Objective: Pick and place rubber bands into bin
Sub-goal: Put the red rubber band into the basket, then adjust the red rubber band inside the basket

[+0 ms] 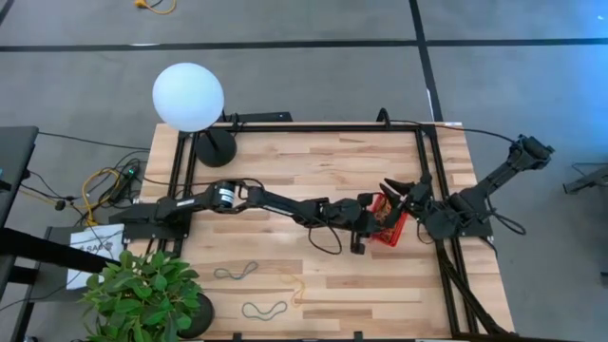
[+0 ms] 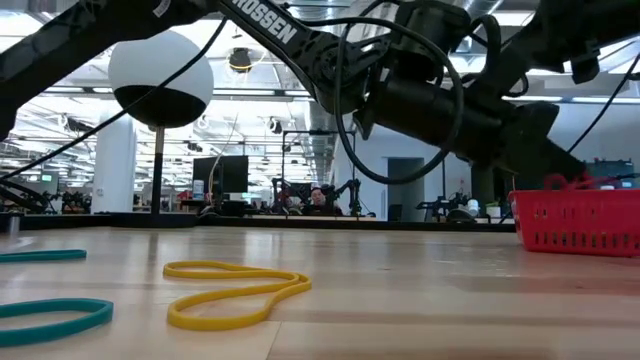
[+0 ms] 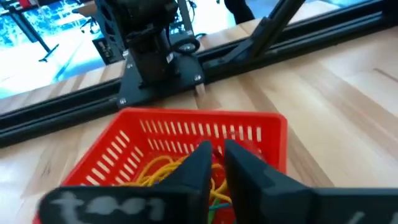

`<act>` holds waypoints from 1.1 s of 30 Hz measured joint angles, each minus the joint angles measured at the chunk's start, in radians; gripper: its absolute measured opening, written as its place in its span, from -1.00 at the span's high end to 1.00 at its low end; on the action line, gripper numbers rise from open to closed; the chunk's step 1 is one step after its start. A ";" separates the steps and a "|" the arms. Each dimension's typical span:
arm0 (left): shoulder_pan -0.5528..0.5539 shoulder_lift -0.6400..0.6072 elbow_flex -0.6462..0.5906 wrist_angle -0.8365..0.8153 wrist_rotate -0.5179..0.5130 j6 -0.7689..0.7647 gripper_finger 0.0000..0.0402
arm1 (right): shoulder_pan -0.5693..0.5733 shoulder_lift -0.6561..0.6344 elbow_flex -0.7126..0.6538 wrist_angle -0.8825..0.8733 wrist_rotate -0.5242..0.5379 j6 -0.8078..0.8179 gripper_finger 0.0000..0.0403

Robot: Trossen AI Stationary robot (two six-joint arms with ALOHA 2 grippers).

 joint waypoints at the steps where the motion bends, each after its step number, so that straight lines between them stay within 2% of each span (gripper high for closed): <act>1: 0.002 0.000 0.001 0.000 0.000 -0.001 0.78 | 0.003 0.000 0.000 0.000 0.000 0.000 0.57; 4: 0.006 0.000 0.001 -0.025 -0.051 -0.026 0.62 | 0.005 0.000 0.000 0.000 0.000 0.000 0.57; 9: 0.009 0.000 0.001 -0.022 -0.258 -0.047 0.44 | 0.004 0.000 0.000 0.000 0.002 0.000 0.57; 16: 0.002 0.000 0.002 -0.039 -0.288 0.001 0.38 | 0.004 0.000 0.000 0.000 -0.006 0.000 0.57; 25: -0.013 -0.006 0.082 -0.183 -0.315 0.036 0.38 | 0.014 0.000 0.000 0.004 -0.002 0.000 0.57; 28: -0.020 -0.031 0.091 -0.258 -0.366 0.046 0.38 | 0.074 -0.001 0.015 0.001 0.003 -0.016 0.57; 33: -0.012 -0.096 0.086 -0.369 -0.384 -0.001 0.38 | 0.234 -0.012 0.033 -0.001 0.045 -0.032 0.57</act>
